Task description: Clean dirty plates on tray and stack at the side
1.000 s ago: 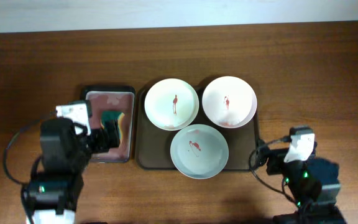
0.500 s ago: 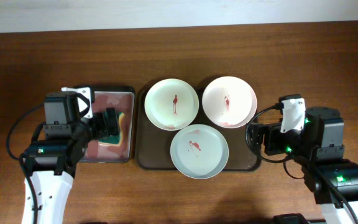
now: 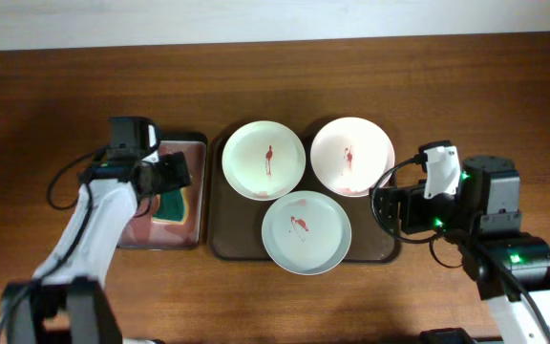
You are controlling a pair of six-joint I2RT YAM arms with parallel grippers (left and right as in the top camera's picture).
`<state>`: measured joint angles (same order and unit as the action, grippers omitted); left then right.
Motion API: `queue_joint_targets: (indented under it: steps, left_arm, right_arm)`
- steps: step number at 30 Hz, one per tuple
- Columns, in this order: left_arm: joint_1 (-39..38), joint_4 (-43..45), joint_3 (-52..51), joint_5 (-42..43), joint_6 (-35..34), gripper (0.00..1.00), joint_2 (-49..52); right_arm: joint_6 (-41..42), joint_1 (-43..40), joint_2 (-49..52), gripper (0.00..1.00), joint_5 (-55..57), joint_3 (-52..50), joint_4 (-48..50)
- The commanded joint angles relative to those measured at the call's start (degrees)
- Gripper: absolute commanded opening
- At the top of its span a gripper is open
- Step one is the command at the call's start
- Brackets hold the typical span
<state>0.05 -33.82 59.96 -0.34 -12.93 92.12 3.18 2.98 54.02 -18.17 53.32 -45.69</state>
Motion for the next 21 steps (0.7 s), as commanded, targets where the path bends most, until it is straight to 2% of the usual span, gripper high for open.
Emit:
queue_joint_targets:
  steps: [1, 4, 7, 8, 10, 11, 15, 18, 20, 21]
  left_arm:
    - [-0.2, 1.3, 0.7, 2.2, -1.0, 0.89, 7.2]
    - [-0.2, 2.1, 0.7, 2.7, -1.0, 0.77, 10.1]
    - [-0.4, 2.8, 0.7, 2.7, -1.0, 0.52, 12.2]
    - [-0.5, 2.8, 0.7, 2.6, -1.0, 0.51, 12.6]
    - [-0.7, 2.1, 0.7, 2.5, -1.0, 0.4, 12.9]
    - [-0.7, 1.6, 0.7, 2.5, -1.0, 0.38, 12.9]
    - [-0.7, -0.7, 0.7, 0.3, -1.0, 0.01, 12.9]
    - [-0.7, -0.9, 0.7, 0.1, -1.0, 0.0, 12.9]
    - [-0.7, -0.9, 0.7, 0.1, -1.0, 0.0, 12.9]
    - [-0.7, -0.9, 0.7, 0.1, -1.0, 0.0, 12.9]
  right_arm:
    - [0.3, 0.0, 1.1, 1.0, -0.7, 1.1, 0.0]
    - [0.3, 0.0, 2.1, 1.0, -0.7, 1.1, 0.0]
    - [0.3, 0.0, 3.5, 1.0, -0.7, 1.1, -0.6]
    - [0.3, 0.0, 4.0, 1.0, -0.7, 1.1, -0.9]
    - [0.3, 0.0, 4.9, 1.0, -0.7, 1.1, -1.4]
    - [0.3, 0.0, 5.3, 1.0, -0.7, 1.1, -1.7]
    - [0.3, 0.0, 6.5, 0.99, -0.7, 1.1, -2.4]
    - [0.3, 0.0, 8.8, 0.99, -0.7, 1.1, -2.3]
    - [0.3, 0.0, 11.7, 0.86, -0.8, 1.1, -2.3]
    - [0.3, 0.0, 13.6, 0.73, -0.8, 1.1, -2.3]
